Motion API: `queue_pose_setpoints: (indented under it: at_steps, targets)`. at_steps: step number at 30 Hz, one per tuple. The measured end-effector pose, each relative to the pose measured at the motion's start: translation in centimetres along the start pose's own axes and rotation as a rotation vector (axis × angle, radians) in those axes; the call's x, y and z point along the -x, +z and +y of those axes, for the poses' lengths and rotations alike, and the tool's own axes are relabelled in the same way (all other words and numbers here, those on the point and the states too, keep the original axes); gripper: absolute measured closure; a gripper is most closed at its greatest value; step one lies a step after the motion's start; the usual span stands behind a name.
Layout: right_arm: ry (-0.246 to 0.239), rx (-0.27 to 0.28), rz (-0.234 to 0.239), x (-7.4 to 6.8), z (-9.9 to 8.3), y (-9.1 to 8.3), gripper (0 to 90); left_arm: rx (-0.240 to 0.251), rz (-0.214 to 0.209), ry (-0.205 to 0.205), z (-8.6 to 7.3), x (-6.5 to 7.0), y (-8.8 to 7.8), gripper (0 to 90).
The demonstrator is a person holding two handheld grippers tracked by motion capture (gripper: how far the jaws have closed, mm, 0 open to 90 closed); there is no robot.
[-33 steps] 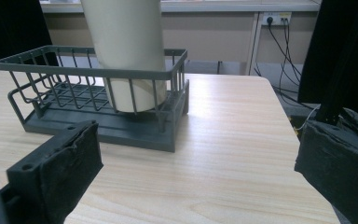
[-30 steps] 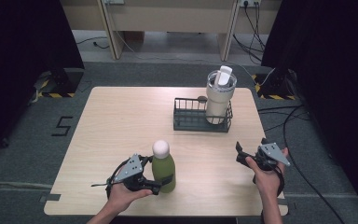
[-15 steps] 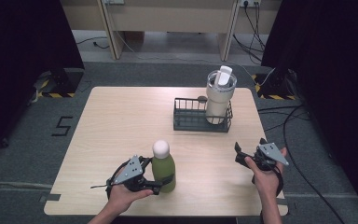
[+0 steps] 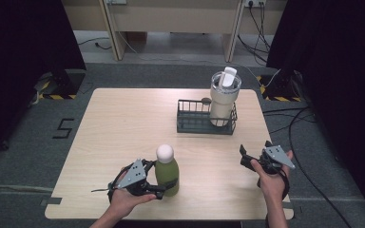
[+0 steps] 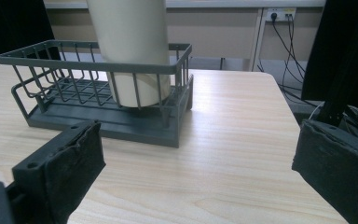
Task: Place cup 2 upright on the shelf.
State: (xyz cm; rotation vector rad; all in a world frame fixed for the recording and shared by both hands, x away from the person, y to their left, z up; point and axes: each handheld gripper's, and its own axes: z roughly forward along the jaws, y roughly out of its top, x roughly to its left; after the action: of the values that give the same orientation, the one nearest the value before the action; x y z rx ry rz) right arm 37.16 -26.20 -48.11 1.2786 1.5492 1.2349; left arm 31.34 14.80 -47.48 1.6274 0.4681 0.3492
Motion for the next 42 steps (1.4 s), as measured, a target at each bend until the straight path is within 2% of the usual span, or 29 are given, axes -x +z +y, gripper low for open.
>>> queue_pose_setpoints:
  at_steps: [7, 18, 36, 42]
  targets:
    - [-0.001, -0.001, 0.001, 0.0, -0.1, 0.0, 2.0, 0.013, -0.003, -0.008, 0.6, -0.1, -0.2, 19.8]
    - [-0.003, -0.006, 0.007, -0.2, -0.2, 0.1, 2.1, 0.021, 0.010, 0.026, 2.0, -0.4, -0.3, 20.0]
    - [-0.005, -0.013, 0.009, -0.4, -0.4, 0.3, 2.4, 0.043, 0.053, 0.043, 3.8, -2.1, 0.4, 20.0]
    - [-0.009, -0.015, 0.010, -0.5, -0.5, 0.3, 2.4, 0.056, 0.058, 0.054, 4.9, -2.8, 0.9, 20.0]
